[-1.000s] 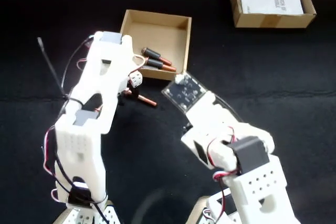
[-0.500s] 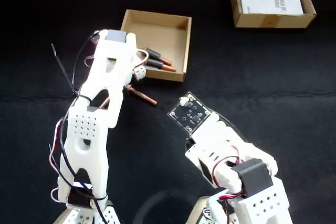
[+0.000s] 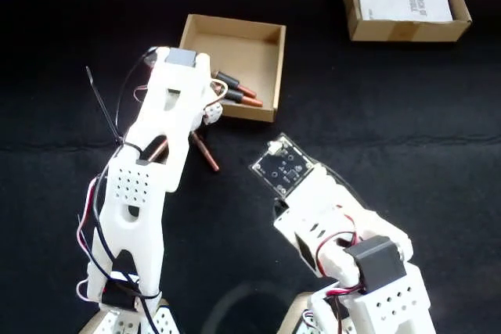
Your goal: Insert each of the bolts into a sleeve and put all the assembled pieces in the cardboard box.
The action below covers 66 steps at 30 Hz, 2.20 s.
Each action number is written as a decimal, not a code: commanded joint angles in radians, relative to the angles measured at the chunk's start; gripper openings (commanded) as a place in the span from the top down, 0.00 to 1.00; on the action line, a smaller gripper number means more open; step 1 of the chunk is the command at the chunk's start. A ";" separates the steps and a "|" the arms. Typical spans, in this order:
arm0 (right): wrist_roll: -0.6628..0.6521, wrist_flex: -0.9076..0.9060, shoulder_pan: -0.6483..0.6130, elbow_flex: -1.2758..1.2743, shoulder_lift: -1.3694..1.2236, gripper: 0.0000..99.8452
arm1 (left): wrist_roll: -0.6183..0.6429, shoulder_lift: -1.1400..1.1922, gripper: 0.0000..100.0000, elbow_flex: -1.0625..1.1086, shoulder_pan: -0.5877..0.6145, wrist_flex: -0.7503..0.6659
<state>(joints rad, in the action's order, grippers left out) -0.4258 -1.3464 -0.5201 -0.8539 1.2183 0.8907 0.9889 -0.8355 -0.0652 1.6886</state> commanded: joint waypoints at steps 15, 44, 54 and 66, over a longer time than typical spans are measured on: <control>0.302 0.648 0.053 -0.298 0.021 0.99 | -0.575 -0.682 0.99 0.004 -0.090 0.025; 0.546 1.129 -0.015 -0.628 0.087 0.99 | -0.615 -1.840 0.99 1.264 -0.318 -0.720; 0.551 1.129 -0.054 -0.642 0.136 0.99 | -0.614 -1.873 0.99 1.503 -0.377 -1.069; 0.551 1.127 -0.061 -0.644 0.139 0.99 | -0.612 -1.871 0.99 1.506 -0.470 -1.071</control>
<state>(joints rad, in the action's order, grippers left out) 0.1158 -0.2355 -0.5800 -1.5044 1.3241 0.2770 -0.8554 0.6728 -0.5255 0.6406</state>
